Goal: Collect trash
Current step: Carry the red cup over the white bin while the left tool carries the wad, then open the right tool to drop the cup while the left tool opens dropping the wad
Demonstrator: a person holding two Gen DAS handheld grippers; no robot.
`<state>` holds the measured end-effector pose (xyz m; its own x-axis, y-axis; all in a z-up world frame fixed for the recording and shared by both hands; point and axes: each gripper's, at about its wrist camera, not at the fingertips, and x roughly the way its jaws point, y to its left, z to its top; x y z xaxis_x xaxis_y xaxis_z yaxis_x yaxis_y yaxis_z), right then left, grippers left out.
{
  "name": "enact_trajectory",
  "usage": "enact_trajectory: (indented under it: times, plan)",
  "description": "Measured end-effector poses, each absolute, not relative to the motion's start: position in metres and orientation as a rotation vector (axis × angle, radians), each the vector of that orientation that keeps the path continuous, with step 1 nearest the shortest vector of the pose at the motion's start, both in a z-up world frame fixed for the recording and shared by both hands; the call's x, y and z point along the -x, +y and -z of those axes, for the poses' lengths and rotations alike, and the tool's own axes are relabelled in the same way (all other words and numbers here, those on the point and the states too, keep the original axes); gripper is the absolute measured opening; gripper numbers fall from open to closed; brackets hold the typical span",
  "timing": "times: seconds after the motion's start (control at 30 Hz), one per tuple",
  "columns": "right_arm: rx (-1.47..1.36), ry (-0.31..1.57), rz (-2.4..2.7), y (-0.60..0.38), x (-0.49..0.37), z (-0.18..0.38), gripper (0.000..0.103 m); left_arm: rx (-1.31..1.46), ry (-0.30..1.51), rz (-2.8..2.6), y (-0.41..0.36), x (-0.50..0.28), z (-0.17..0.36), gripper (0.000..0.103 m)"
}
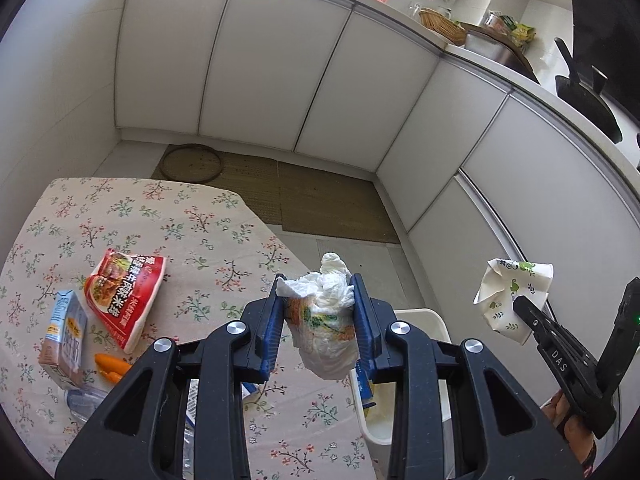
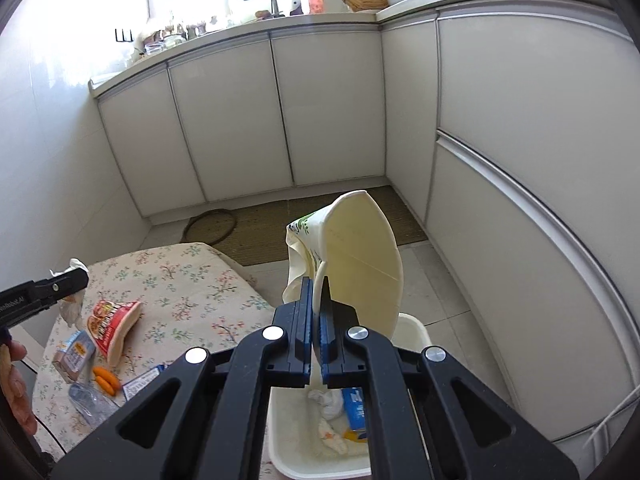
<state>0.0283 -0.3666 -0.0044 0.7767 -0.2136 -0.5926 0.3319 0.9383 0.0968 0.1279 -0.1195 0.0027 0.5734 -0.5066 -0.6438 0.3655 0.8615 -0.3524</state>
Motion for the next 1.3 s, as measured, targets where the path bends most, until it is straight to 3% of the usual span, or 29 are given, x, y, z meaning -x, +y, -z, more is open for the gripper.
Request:
enact_trajectory:
  times: [0.33,0.43,0.5,0.63,0.7,0.9,1.17,1.27,1.3]
  plan:
    - [-0.159,0.628,0.361,-0.395,0.004,0.015,0.008,0.129,0.787,0.595,-0.180,-0.106,-0.006,0.030]
    - [-0.172,0.602,0.406,-0.410,0.019,0.013,0.023,0.107,0.777,0.633,-0.202,-0.098,-0.006,0.030]
    - [-0.176,0.584,0.446,-0.420,0.026,0.012,0.042,0.091,0.771,0.655,-0.215,-0.094,-0.004,0.030]
    - [-0.176,0.570,0.529,-0.442,0.039,0.015,0.056,0.055,0.763,0.707,-0.243,-0.083,0.003,0.031]
    - [-0.165,0.565,0.582,-0.450,0.045,0.018,0.071,0.036,0.765,0.733,-0.254,-0.078,0.008,0.031]
    - [-0.123,0.525,0.728,-0.464,0.058,0.021,0.089,-0.007,0.794,0.782,-0.283,-0.072,0.032,0.031]
    - [-0.095,0.516,0.772,-0.463,0.060,0.022,0.094,-0.028,0.816,0.808,-0.298,-0.073,0.053,0.034]
    - [-0.074,0.512,0.781,-0.458,0.057,0.022,0.094,-0.032,0.815,0.803,-0.298,-0.073,0.054,0.040]
    - [-0.070,0.509,0.784,-0.456,0.058,0.022,0.095,-0.034,0.811,0.799,-0.298,-0.073,0.053,0.046]
